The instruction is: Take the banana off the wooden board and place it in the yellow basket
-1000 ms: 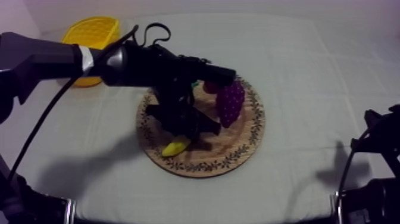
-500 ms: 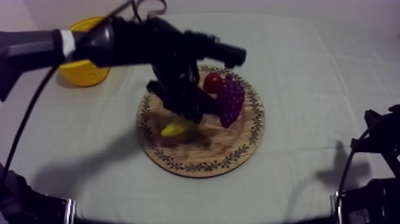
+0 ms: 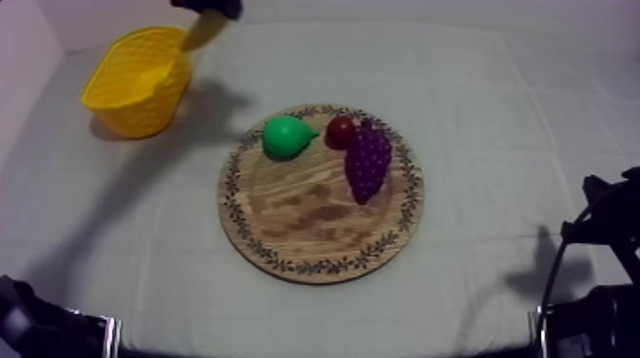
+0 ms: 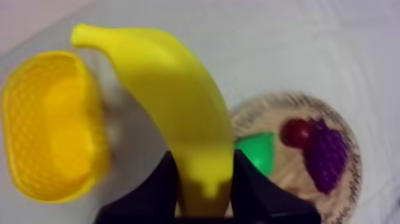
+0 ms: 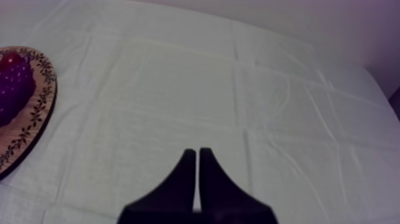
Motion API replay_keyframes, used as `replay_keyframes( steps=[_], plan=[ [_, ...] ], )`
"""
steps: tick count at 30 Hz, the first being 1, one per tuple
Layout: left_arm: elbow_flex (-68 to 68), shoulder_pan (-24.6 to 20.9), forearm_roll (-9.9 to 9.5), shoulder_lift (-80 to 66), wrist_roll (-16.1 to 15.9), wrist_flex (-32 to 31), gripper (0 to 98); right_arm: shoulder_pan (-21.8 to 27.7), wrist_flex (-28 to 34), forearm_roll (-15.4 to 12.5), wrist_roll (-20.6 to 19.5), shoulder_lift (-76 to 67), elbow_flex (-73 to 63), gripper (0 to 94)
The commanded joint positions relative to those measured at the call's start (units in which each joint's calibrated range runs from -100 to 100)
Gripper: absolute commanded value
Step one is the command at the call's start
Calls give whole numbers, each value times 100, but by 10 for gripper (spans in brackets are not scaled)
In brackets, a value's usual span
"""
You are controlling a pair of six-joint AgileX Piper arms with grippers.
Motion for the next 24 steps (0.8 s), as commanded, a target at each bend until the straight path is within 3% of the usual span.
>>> replay_keyframes(
  steps=[1, 12, 24],
  plan=[
    [-328, -615, -22, 80, -132, -11, 159, -1, 2, 1, -1, -2, 2, 3],
    [-1047, -1755, -43, 1091, -474, -152, 160, -1, 2, 1, -1, -2, 2, 3],
    [55, -2240, 97, 1896, -494, -1094, 157, -1, 2, 1, -1, -2, 2, 3]
  ],
)
